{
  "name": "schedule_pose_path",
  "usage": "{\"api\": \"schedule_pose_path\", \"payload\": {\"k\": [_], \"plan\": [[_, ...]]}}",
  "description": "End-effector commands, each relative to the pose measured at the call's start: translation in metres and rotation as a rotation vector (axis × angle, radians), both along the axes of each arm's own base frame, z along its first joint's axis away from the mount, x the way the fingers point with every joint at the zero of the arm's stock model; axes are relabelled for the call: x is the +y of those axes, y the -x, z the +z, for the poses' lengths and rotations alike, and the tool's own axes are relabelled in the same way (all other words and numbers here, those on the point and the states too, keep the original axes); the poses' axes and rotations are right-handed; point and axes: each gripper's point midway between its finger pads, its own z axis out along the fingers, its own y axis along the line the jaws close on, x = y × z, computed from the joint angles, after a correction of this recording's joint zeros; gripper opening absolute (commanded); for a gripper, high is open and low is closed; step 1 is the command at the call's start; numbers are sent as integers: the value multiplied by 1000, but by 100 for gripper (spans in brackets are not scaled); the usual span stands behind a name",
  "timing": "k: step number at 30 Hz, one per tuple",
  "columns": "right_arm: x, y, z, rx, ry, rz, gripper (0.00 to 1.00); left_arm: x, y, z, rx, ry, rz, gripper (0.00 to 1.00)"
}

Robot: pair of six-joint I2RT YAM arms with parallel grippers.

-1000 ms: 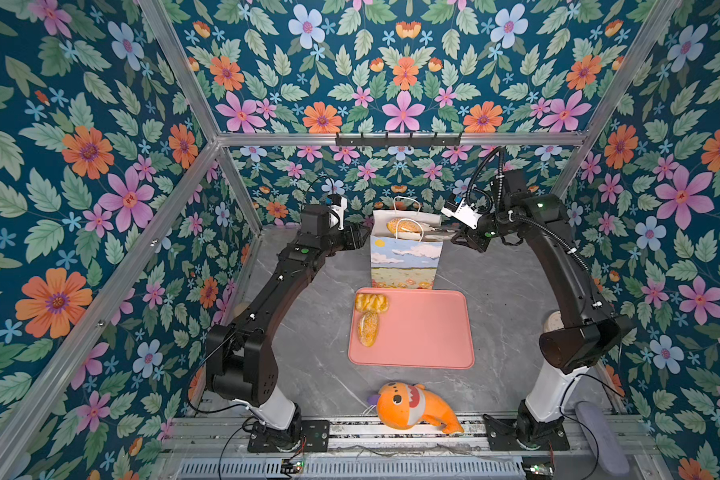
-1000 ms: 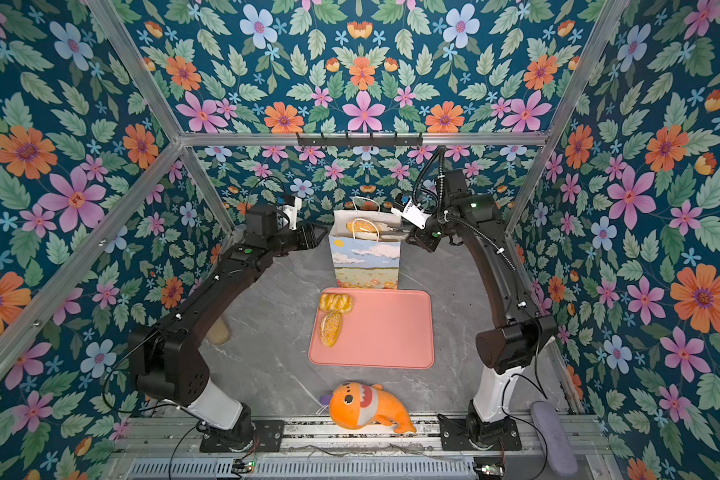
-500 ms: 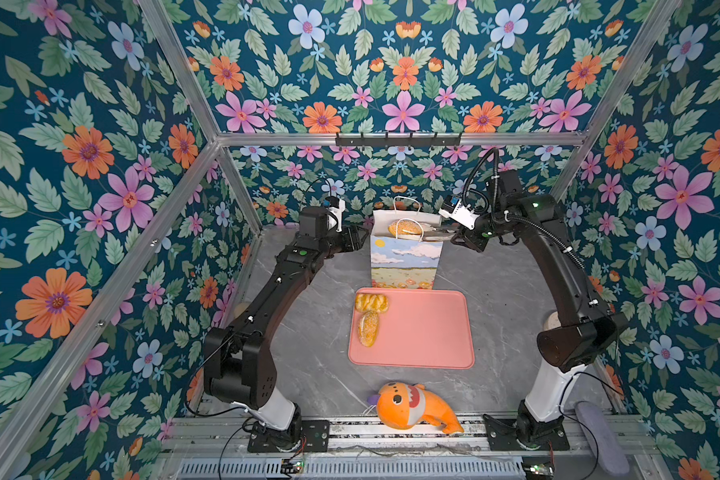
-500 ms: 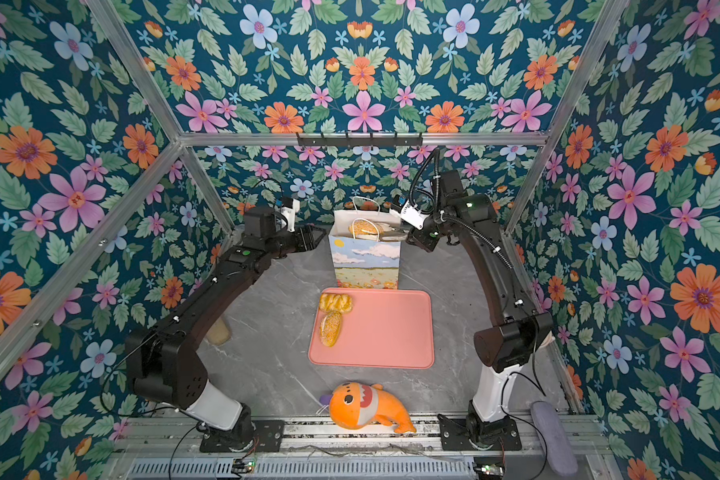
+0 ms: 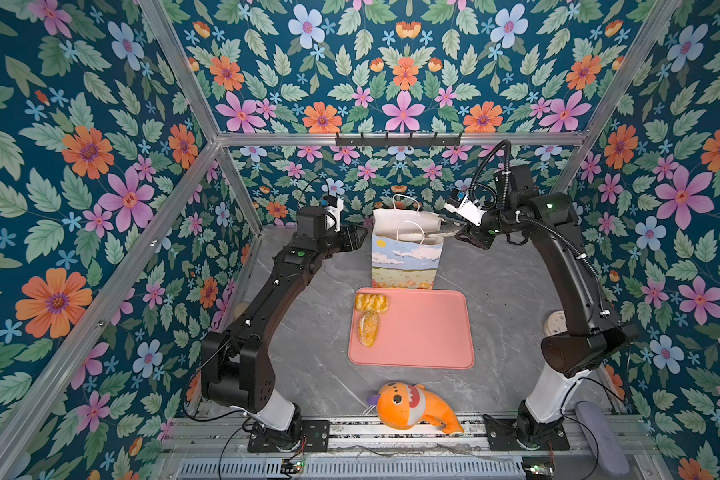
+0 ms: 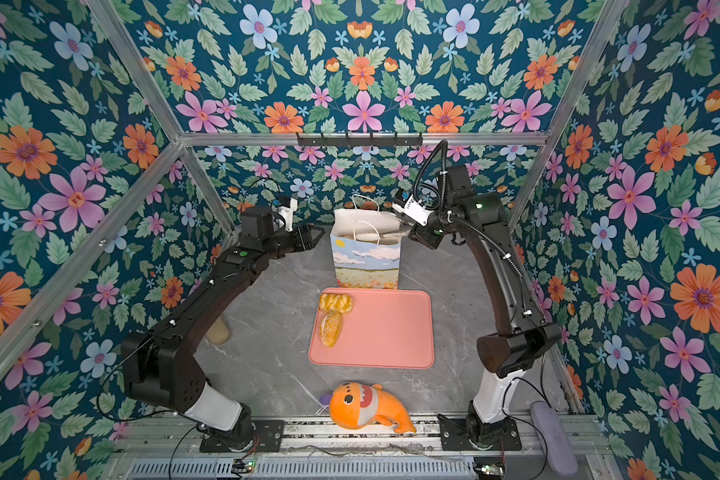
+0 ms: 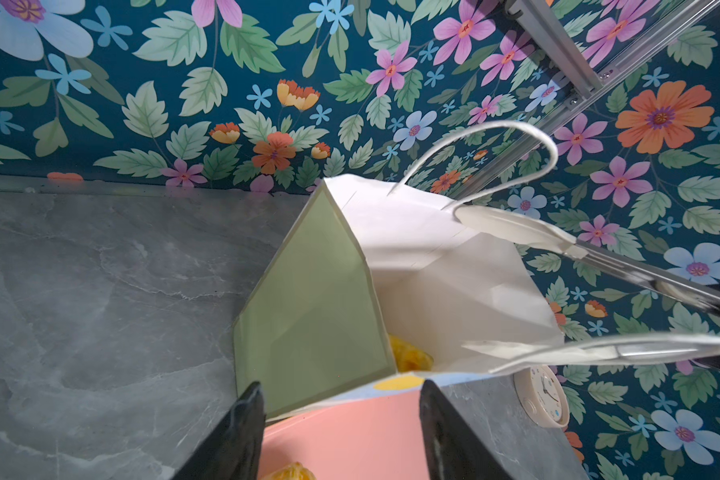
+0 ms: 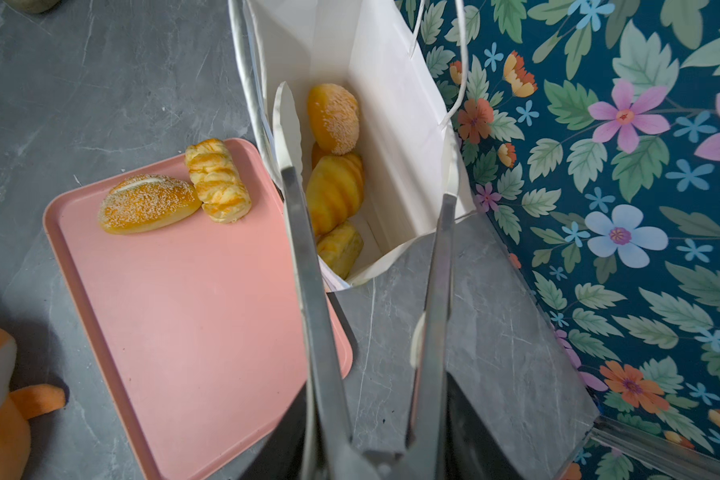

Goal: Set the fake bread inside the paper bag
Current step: 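Open the tongs to release the sugar-coated bun into the bag, then withdraw the tongs from the bag and lower them toward the remaining tray breads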

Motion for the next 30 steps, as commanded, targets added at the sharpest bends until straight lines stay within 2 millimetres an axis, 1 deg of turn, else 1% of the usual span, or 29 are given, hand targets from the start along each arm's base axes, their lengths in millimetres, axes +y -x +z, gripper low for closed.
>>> {"api": "schedule_pose_path", "payload": {"k": [1,8,13,14,15,21,24,27,30], "plan": [[-2,6,15,-25,-26,-22,43,0,2,5,-10,5,-3,60],[-8,25,44,-28,-96,-93,42,3,7,13,-25,7,1,61],[-19,41,58,-36,-124,-169,41,6,9,22,-28,10,12,61],[-21,42,57,-28,-126,-184,41,5,9,22,-24,11,11,61],[-25,54,69,-55,-146,-195,41,6,10,23,-20,13,13,60],[-37,85,86,-73,-238,-280,41,6,13,21,26,14,19,61],[-39,105,97,-75,-316,-306,41,1,15,19,62,25,-5,60],[-37,126,101,-71,-394,-301,40,2,18,15,74,28,-5,60],[-36,143,97,-51,-443,-295,41,3,22,11,80,33,2,60]]}}
